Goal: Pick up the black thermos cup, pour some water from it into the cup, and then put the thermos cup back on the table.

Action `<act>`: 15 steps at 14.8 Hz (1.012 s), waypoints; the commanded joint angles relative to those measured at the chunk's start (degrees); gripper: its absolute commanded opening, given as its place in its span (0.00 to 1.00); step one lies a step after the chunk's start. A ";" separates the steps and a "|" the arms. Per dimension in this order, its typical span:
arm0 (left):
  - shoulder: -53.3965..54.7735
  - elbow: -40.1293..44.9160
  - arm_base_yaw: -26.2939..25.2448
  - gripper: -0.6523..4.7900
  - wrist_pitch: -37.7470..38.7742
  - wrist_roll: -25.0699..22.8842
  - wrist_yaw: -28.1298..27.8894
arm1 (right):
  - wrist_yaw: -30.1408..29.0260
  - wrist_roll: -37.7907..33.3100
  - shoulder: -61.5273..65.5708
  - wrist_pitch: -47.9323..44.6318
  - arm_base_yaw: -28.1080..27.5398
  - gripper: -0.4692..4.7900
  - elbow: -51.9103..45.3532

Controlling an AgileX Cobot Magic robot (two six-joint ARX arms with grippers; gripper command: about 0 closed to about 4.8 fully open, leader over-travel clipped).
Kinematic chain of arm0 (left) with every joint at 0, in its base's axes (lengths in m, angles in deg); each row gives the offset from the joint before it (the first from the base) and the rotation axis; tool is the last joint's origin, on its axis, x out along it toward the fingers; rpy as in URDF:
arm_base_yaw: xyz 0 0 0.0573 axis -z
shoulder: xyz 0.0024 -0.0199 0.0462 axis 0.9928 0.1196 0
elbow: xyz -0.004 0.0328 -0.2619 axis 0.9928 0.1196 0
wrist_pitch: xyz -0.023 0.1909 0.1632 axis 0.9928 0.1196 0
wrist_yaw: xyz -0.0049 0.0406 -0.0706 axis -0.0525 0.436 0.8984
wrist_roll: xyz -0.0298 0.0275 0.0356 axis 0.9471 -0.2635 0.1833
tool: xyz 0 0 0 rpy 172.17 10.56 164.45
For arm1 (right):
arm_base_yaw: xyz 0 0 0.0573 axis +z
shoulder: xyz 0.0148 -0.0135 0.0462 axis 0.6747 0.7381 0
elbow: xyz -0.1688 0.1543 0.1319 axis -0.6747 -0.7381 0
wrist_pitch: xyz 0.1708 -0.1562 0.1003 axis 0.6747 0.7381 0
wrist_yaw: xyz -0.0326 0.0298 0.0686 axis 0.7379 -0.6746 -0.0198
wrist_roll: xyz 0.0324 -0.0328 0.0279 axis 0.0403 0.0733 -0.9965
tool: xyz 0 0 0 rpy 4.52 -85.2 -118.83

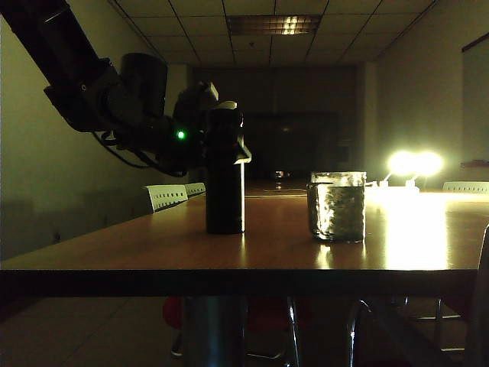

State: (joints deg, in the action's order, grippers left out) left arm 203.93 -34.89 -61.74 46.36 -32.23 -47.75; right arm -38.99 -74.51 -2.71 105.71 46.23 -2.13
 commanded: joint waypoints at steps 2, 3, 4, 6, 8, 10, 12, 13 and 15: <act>-2.38 -0.17 0.09 1.00 8.24 -0.44 0.28 | -0.33 0.15 -0.02 -0.63 -0.04 0.09 0.28; -3.82 -0.17 0.09 1.00 11.39 -1.31 0.26 | -0.31 0.13 -0.02 -0.66 -0.04 0.09 0.28; -5.27 -0.17 0.09 1.00 13.88 -1.88 0.26 | -0.33 0.13 -0.02 -0.63 -0.04 0.09 0.28; -8.66 -0.17 0.04 1.00 20.22 -2.78 -0.72 | -0.33 0.13 -0.04 -0.63 -0.04 0.09 0.31; -12.94 -0.17 0.04 0.99 30.23 -4.09 -3.50 | -0.31 0.13 -0.07 -0.63 -0.07 0.09 0.31; -17.16 -0.17 0.04 0.55 36.68 -4.28 -3.48 | -0.35 0.11 -0.22 -0.63 -0.07 0.09 0.31; -22.14 -0.17 0.04 0.11 41.07 -3.98 -3.43 | -0.11 0.11 -1.09 -0.90 -0.09 0.09 0.31; -24.98 -0.17 0.04 0.11 43.08 -3.65 -3.34 | 0.74 0.13 -1.97 -1.05 -0.11 0.09 0.31; -31.87 -0.17 0.28 0.11 47.10 -3.39 -3.43 | 9.64 -0.31 -4.42 -1.03 -0.15 0.09 0.31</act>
State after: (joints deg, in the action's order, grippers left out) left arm 174.34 -34.87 -61.70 91.80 -35.79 -51.29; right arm -33.90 -74.62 -6.25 105.65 46.16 -2.11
